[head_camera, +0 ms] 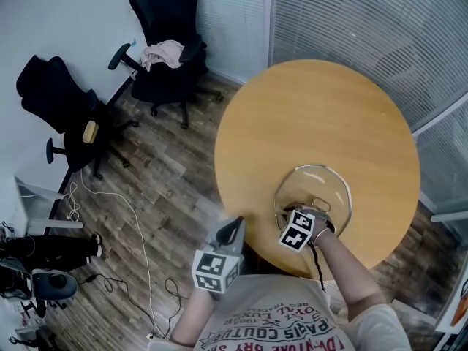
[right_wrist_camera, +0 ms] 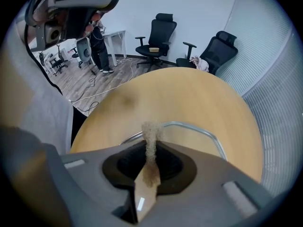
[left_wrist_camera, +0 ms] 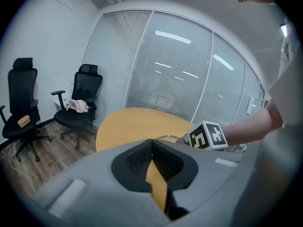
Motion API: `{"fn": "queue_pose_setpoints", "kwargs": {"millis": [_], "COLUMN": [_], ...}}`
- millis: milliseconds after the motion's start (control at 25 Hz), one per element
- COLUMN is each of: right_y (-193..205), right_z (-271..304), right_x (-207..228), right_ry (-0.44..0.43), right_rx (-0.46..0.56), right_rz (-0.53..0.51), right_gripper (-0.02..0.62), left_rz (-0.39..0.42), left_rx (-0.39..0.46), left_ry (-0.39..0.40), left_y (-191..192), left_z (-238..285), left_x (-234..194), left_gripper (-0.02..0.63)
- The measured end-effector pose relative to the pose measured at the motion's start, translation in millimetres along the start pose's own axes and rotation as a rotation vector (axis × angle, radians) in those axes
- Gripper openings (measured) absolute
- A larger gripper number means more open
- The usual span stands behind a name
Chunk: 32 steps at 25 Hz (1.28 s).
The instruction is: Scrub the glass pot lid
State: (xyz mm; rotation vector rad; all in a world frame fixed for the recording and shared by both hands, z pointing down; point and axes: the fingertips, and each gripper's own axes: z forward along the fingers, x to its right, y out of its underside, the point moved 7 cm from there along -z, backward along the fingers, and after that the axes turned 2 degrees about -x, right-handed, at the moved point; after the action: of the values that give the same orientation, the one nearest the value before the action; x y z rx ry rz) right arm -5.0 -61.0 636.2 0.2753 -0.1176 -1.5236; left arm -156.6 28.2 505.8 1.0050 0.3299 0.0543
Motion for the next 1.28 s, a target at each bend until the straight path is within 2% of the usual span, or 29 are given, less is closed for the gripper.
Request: {"fn": "queue_pose_setpoints", "kwargs": {"millis": [360,600,880,960,1080,1280], "right_y": [24.4,52.3,77.3,84.9,102.5,144.8], "right_z": [-11.6,-18.0,-25.3,-32.5,-44.0,-59.3], "right_x": [-44.0,-64.0,-75.1,-72.6,-60.3,-31.9], "right_ry": [-0.055,-0.109,-0.137,-0.125,-0.051,0.049], "right_rx": [0.047,0.062,0.055,0.069,0.1,0.068], "right_rz": [-0.054,-0.046,0.042,0.068,0.122,0.225], "right_gripper": [0.06,0.06,0.06,0.06,0.06,0.06], "left_rz": [-0.007,0.011,0.036,0.054,0.074,0.082], "left_rx": [0.0,-0.018,-0.016,-0.011,-0.013,-0.023], "left_ry": [-0.011,0.01,0.038,0.052,0.074,0.127], "left_y": [18.3,27.9,25.4,18.6,12.7,7.4], "left_z": [-21.0,-19.9,-14.1,-10.6,-6.0,5.3], "left_x": [28.7,51.6,67.1,75.0,83.9,92.8], "left_gripper": [0.008,0.008,0.008,0.006,0.006,0.008]}}
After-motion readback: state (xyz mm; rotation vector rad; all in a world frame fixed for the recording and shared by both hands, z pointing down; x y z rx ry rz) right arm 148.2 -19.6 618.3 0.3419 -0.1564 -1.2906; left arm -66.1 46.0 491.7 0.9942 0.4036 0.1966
